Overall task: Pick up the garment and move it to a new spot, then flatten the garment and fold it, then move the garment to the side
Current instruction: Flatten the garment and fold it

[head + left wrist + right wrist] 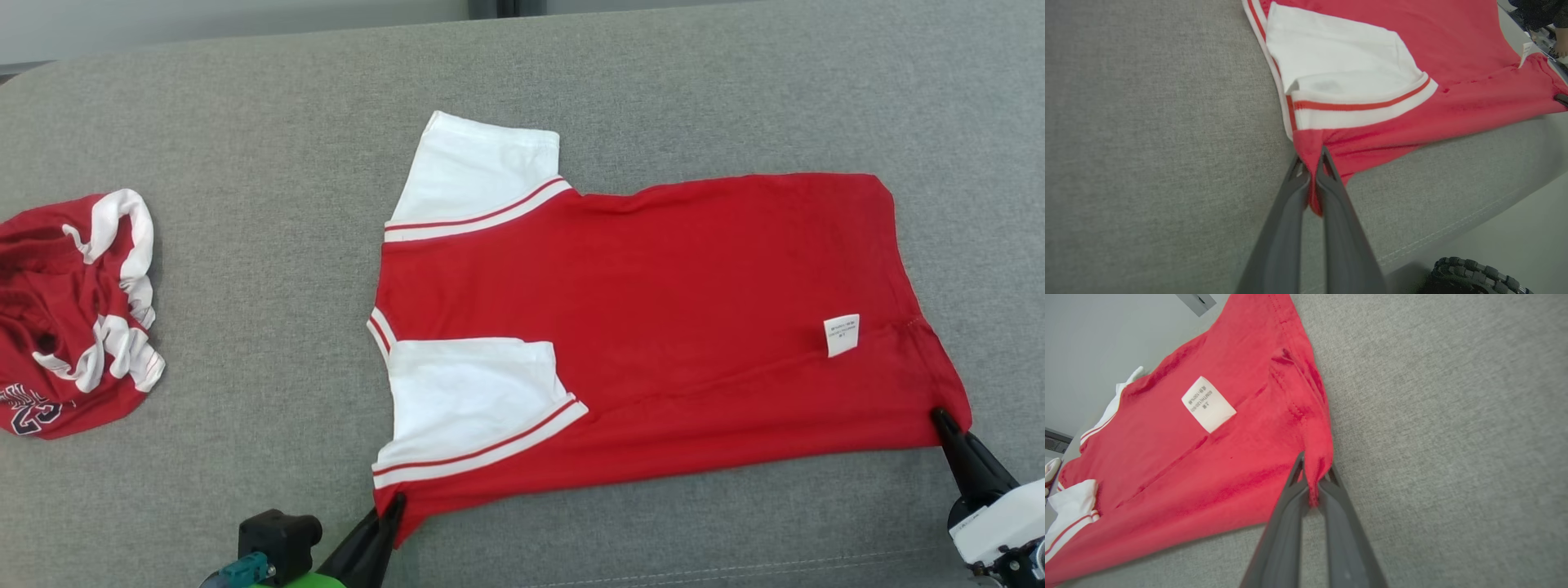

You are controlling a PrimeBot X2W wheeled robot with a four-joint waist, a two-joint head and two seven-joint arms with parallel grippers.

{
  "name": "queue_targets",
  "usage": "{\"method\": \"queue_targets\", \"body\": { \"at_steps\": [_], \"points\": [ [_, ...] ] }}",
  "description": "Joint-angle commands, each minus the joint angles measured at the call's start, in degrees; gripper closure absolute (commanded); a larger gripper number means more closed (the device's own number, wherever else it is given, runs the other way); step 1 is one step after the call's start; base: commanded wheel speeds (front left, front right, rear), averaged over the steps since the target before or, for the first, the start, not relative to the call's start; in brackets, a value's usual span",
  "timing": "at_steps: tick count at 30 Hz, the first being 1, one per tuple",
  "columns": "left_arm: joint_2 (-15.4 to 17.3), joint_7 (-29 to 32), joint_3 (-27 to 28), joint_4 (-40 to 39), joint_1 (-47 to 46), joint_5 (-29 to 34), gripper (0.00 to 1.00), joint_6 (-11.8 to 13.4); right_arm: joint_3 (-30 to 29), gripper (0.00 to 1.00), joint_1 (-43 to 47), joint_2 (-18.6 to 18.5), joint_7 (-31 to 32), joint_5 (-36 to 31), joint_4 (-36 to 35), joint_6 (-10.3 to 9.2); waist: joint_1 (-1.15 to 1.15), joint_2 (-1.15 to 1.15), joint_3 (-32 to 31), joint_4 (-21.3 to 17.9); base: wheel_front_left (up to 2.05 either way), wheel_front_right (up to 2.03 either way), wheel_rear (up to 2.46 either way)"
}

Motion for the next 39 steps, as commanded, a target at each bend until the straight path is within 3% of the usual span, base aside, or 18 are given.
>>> {"method": "queue_targets", "body": {
  "at_steps": [1, 3, 4, 5, 6, 7, 8, 9, 16, 23, 31, 39],
  "points": [
    [0.61, 0.94, 0.02, -0.4, 0.79, -0.32, 1.0, 0.52, -0.31, 1.0, 0.68, 0.15, -0.24, -0.58, -0.01, -0.11, 0.0, 0.0, -0.14, -0.26, 0.0, 0.0, 0.0],
    [0.84, 2.88, -0.15, -0.62, 1.14, -1.08, 1.0, 1.02, -0.08, 1.0, 0.84, 0.19, -0.25, -1.23, 0.44, -0.11, 0.0, 0.0, -0.27, -0.35, 0.0, 0.0, 0.0],
    [1.02, 3.6, -0.18, -0.78, 1.25, -0.97, 1.0, 1.37, 0.01, 0.68, 0.8, 0.28, -0.26, -1.38, 0.68, -0.11, 0.0, 0.0, -0.37, -0.37, 0.0, 0.0, 0.0],
    [1.09, 3.79, -0.11, -0.95, 1.32, -0.95, 1.0, 1.69, 0.05, 0.55, 0.84, 0.3, -0.26, -1.41, 0.86, -0.11, 0.0, 0.0, -0.47, -0.35, 0.0, 0.0, 0.0],
    [1.09, 4.04, -0.05, -1.11, 1.44, -0.94, 1.0, 1.95, 0.0, 0.1, 0.94, 0.25, -0.26, -1.5, 1.1, -0.11, 0.0, 0.0, -0.56, -0.31, 0.0, 0.0, 0.0],
    [1.12, 4.09, -0.04, -1.22, 1.52, -0.86, 0.76, 2.17, -0.07, 0.0, 1.07, 0.15, -0.27, -1.54, 1.24, -0.11, 0.0, 0.0, -0.64, -0.26, 0.0, 0.0, 0.0],
    [1.19, 3.91, 0.05, -1.3, 1.48, -0.68, 0.04, 2.34, -0.11, 0.0, 1.28, -0.06, -0.26, -1.39, 1.2, -0.11, 0.0, 0.0, -0.76, -0.16, 0.0, 0.0, 0.0],
    [1.15, 3.85, 0.11, -1.29, 1.42, -0.75, 0.0, 2.51, -0.38, 0.0, 1.46, 0.02, -0.27, -0.84, 0.73, -0.09, 0.0, 0.0, -0.87, -0.13, 0.0, 0.0, 0.0],
    [0.57, 4.71, 3.58, -3.12, 1.81, -4.95, 0.0, 4.4, -7.38, 0.0, 3.76, -0.46, -0.24, -3.25, -2.77, -0.07, 0.0, 0.0, -1.25, -0.26, 0.0, 0.0, 0.0],
    [4.43, 5.95, 8.68, -11.86, -5.21, -3.7, 0.0, 6.54, -14.52, 0.0, 1.79, 4.85, -0.24, -12.48, -8.49, -0.07, 0.0, 0.0, 1.13, -0.79, 0.0, 0.0, 0.0],
    [10.1, 18.08, 8.87, -11.64, -28.83, -2.06, 0.0, 2.69, -13.42, 0.0, -3.34, 7.34, -0.25, -16.68, -12.18, -0.07, 0.0, 0.0, 8.72, -1.63, 0.0, 0.0, 0.0],
    [9.05, 30.98, 6.15, 0.21, -52.33, -5.94, 0.0, -2.59, -11.66, 0.0, -9.96, 9.82, -0.25, -19.4, -13.31, -0.07, 0.0, 0.0, 15.89, -5.47, 0.0, 0.0, 0.0]
  ]
}}
